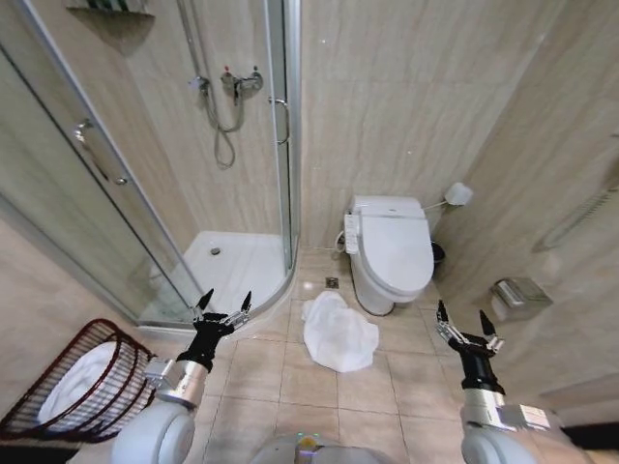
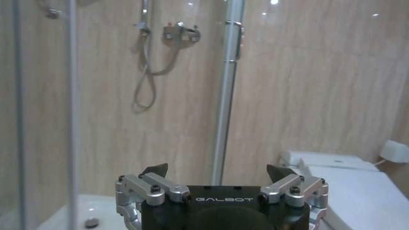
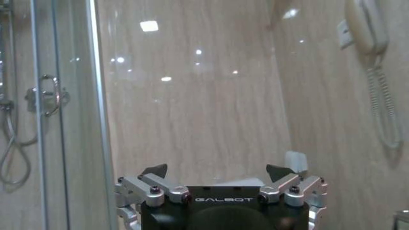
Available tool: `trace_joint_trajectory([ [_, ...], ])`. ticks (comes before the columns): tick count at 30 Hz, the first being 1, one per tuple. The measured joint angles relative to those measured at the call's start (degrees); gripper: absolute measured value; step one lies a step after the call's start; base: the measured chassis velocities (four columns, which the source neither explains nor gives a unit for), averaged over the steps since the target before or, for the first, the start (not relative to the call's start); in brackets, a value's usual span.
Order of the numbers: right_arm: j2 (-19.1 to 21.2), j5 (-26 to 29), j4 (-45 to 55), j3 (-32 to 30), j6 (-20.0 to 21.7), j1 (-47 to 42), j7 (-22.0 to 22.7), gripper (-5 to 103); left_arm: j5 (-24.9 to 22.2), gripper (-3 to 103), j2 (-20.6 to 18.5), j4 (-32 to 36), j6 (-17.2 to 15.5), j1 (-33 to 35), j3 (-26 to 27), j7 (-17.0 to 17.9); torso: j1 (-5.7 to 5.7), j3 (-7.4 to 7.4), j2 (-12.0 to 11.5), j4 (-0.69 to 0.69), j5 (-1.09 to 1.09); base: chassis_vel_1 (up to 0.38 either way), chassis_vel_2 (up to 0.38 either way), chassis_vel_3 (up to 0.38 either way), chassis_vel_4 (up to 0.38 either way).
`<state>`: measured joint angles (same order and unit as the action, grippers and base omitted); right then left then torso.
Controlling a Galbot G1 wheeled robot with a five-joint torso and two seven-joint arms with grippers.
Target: Discard the used towel into the hamper.
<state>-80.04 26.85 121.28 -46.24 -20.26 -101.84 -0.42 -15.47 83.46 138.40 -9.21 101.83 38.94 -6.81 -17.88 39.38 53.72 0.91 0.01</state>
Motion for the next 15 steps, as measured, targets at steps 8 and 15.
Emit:
trace_joint_trajectory([
  [8,-1.2,-1.3,-0.7,0.1,0.9,0.9,0.7,100,0.0,100,0.0,0.0,0.0,0.0,0.0,0.0,0.69,-0.87,-1.6,-0.01,0.0,0.018,0.018,0.009,0.015],
  [15,-1.7,-1.8,-1.5,0.3,1.0,2.1,0.7,100,0.0,100,0.0,0.0,0.0,0.0,0.0,0.0,1.38,-1.69,-3.1,0.0,0.0,0.0,0.0,0.0,0.0],
])
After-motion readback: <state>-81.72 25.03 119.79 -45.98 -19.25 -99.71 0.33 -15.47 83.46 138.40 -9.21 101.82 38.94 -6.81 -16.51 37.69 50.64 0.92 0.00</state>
